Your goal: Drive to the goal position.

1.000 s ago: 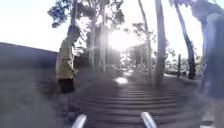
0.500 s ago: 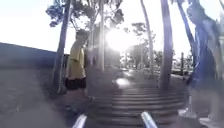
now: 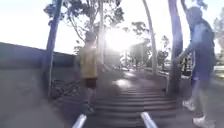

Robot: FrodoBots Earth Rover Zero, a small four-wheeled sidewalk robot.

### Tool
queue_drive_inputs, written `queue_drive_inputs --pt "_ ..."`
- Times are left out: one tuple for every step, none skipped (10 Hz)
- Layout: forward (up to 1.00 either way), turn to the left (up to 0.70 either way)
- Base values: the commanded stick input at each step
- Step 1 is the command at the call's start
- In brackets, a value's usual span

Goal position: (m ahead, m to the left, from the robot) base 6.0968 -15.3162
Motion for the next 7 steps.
queue_drive_inputs --pt "0.98 0.00" --pt "0.98 0.00" --pt "0.98 0.00" --pt "0.98 0.00" --pt "0.98 0.00" --pt "0.98 0.00" --pt "0.98 -0.01"
